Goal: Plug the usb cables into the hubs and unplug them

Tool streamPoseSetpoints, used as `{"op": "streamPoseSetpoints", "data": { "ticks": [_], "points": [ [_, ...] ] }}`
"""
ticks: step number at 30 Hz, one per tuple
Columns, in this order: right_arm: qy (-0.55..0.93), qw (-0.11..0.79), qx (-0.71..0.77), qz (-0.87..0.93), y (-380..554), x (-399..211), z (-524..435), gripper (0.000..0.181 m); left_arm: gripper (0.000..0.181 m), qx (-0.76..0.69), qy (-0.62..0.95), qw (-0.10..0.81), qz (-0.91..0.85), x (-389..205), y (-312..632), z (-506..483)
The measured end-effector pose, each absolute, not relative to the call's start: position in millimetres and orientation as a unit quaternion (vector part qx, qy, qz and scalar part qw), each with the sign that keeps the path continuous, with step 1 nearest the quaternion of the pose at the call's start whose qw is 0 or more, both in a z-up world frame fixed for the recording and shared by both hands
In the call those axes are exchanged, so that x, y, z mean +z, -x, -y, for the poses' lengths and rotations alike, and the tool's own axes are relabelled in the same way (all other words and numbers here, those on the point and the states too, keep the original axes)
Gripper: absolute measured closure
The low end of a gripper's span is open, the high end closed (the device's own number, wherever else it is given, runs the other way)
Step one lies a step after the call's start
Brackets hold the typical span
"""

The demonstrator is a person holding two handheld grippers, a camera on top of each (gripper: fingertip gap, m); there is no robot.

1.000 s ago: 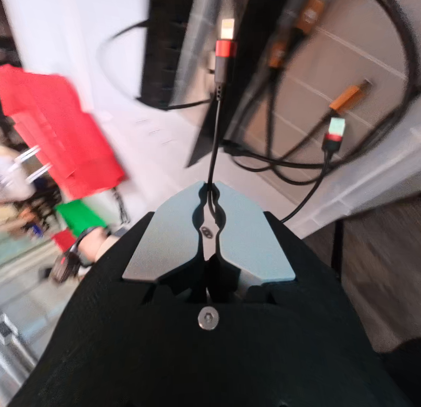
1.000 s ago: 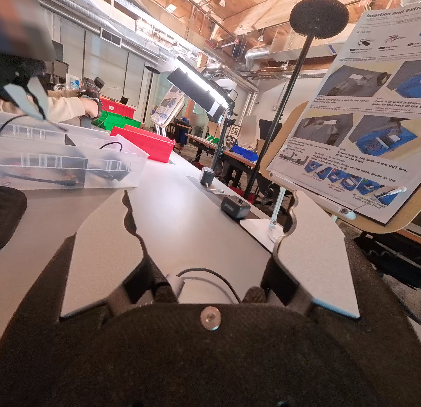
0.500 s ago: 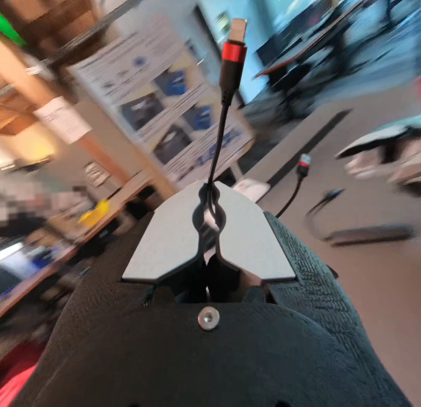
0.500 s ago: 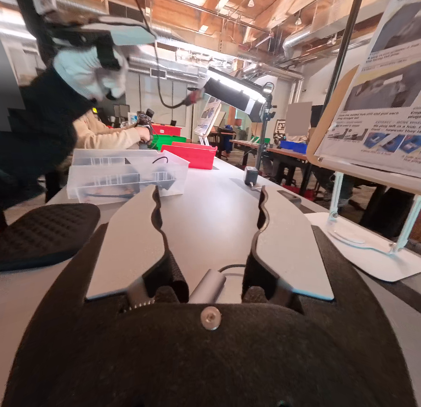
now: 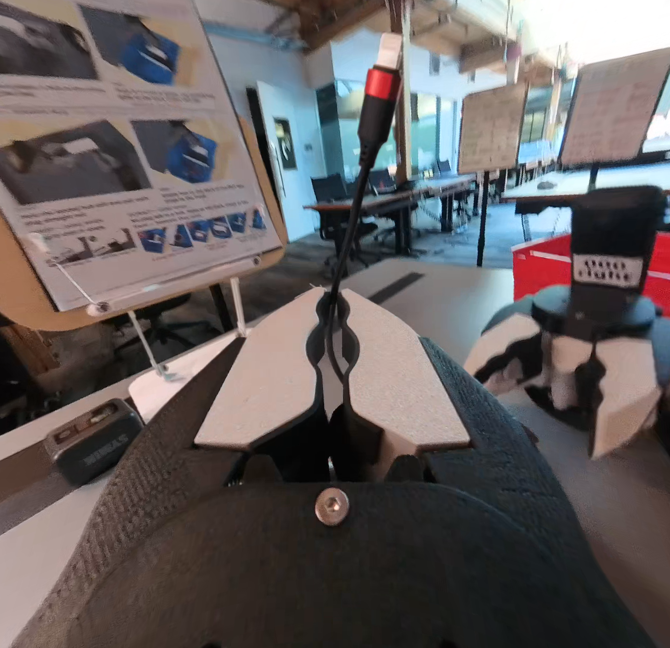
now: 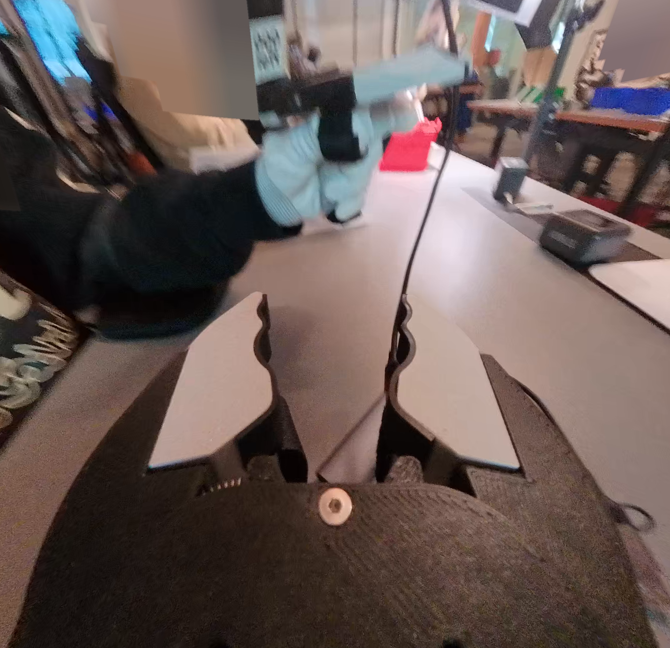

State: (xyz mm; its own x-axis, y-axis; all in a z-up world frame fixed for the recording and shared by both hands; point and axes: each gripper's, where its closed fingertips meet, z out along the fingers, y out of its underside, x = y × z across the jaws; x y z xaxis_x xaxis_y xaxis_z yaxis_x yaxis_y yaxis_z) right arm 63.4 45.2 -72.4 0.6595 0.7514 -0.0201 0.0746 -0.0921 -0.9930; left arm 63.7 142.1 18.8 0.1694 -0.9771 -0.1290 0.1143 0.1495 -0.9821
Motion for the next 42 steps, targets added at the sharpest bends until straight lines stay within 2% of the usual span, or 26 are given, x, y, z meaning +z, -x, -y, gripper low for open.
{"op": "streamPoseSetpoints", "data": {
  "ticks": [3, 6, 13, 17, 18, 20, 22, 24, 27, 29, 34, 40, 42],
  "points": [
    [0.720, 0.581, 0.194, 0.326, -65.3, -94.1, -56.4, 0.117, 0.178, -0.478, 0.448, 0.631, -0.416, 32.9, -53.1, -143.6],
    [0.734, 0.570, 0.151, 0.335, -68.0, -105.3, -62.3, 0.133, 0.178, -0.495, 0.441, 0.630, -0.404, 36.3, -51.5, -141.2],
    [0.710, 0.578, 0.177, 0.362, -56.5, -99.0, -54.0, 0.167, 0.178, -0.532, 0.436, 0.631, -0.360, 37.9, -44.5, -148.4],
    [0.709, 0.594, 0.159, 0.346, -61.0, -89.7, -57.7, 0.173, 0.178, -0.596, 0.415, 0.614, -0.308, 45.8, -34.5, -153.3],
    [0.700, 0.611, 0.148, 0.337, -63.7, -82.6, -59.2, 0.173, 0.175, -0.613, 0.417, 0.600, -0.300, 45.2, -35.0, -155.0],
    [0.672, 0.664, 0.108, 0.311, -73.1, -61.1, -62.4, 0.174, 0.153, -0.652, 0.428, 0.546, -0.306, 37.8, -44.3, -154.1],
    [0.623, 0.725, 0.024, 0.293, -85.3, -34.8, -61.1, 0.174, 0.132, -0.702, 0.436, 0.453, -0.335, 24.3, -61.0, -140.4],
    [0.575, 0.757, -0.073, 0.301, -91.6, -15.8, -54.4, 0.174, 0.126, -0.763, 0.419, 0.330, -0.365, 13.4, -73.7, -112.0],
    [0.520, 0.781, -0.142, 0.316, -86.7, 1.2, -43.8, 0.174, 0.126, -0.817, 0.373, 0.173, -0.404, 1.6, -80.8, -66.0],
    [0.508, 0.776, -0.154, 0.341, -78.1, -0.1, -42.2, 0.174, 0.132, -0.815, 0.342, 0.125, -0.451, -7.7, -80.3, -37.7],
    [0.506, 0.751, -0.198, 0.375, -70.5, -9.1, -46.2, 0.174, 0.160, -0.774, 0.314, 0.155, -0.527, -16.6, -81.2, -11.9],
    [0.486, 0.721, -0.280, 0.407, -67.3, -10.9, -46.2, 0.174, 0.157, -0.794, 0.313, 0.122, -0.507, -11.6, -77.1, -15.4],
    [0.486, 0.714, -0.287, 0.413, -65.9, -13.0, -46.8, 0.174, 0.163, -0.796, 0.314, 0.118, -0.504, -13.9, -77.6, -17.6]
  ]
}}
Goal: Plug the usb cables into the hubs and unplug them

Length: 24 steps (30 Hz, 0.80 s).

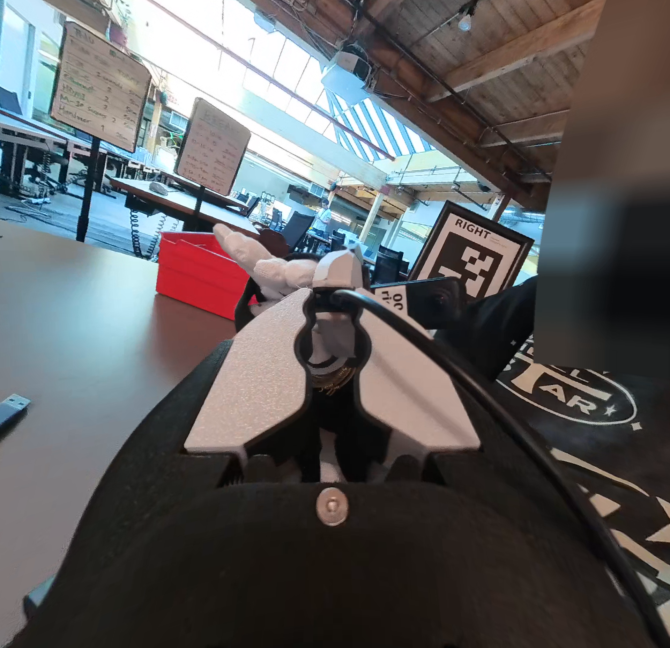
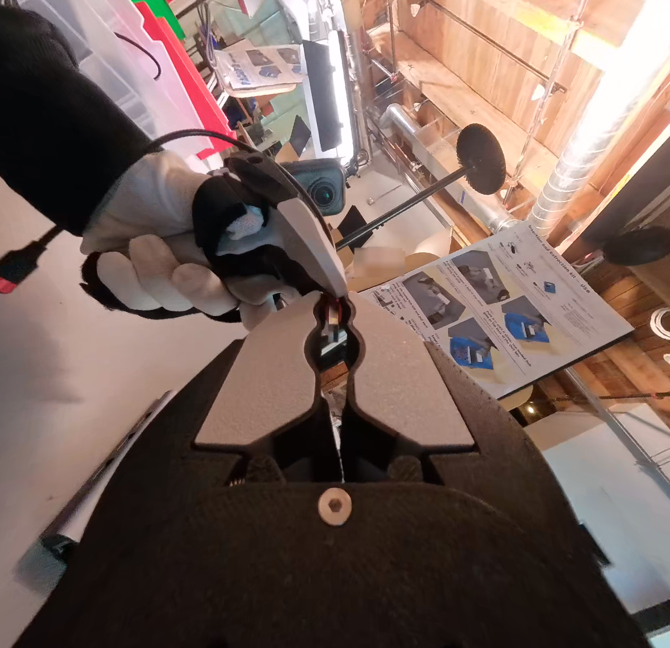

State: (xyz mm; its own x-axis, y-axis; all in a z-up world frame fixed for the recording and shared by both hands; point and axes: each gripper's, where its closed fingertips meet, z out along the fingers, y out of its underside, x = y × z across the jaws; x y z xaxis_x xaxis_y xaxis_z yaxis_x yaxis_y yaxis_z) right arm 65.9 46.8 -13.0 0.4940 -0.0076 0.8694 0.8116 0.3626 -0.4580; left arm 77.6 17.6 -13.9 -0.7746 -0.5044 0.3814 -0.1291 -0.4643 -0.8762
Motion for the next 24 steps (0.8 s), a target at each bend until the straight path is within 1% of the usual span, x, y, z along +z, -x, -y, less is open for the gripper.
{"op": "streamPoseSetpoints", "data": {
  "ticks": [6, 8, 9, 14, 15, 17, 24],
  "points": [
    [0.474, 0.729, -0.267, 0.415, -62.0, -9.0, -41.9, 0.173, 0.166, -0.794, 0.302, 0.129, -0.511, -10.1, -74.2, -17.1],
    [0.457, 0.747, -0.254, 0.411, -61.2, -3.3, -37.0, 0.164, 0.166, -0.806, 0.285, 0.133, -0.502, -1.9, -67.6, -21.1],
    [0.453, 0.748, -0.252, 0.413, -61.2, -2.7, -35.8, 0.164, 0.166, -0.810, 0.279, 0.135, -0.497, 1.2, -64.5, -23.9],
    [0.430, 0.742, -0.284, 0.428, -56.5, -1.1, -33.4, 0.163, 0.166, -0.804, 0.268, 0.135, -0.513, 0.7, -57.8, -25.3],
    [0.426, 0.740, -0.290, 0.432, -55.3, -1.3, -33.0, 0.165, 0.166, -0.804, 0.269, 0.133, -0.514, 0.8, -58.0, -24.4],
    [0.420, 0.734, -0.302, 0.441, -54.5, -2.7, -32.7, 0.177, 0.166, -0.802, 0.270, 0.128, -0.518, -0.7, -58.6, -22.2],
    [0.433, 0.743, -0.263, 0.438, -55.7, -1.6, -31.1, 0.177, 0.166, -0.805, 0.272, 0.129, -0.511, 2.7, -58.1, -23.7]
  ]
}}
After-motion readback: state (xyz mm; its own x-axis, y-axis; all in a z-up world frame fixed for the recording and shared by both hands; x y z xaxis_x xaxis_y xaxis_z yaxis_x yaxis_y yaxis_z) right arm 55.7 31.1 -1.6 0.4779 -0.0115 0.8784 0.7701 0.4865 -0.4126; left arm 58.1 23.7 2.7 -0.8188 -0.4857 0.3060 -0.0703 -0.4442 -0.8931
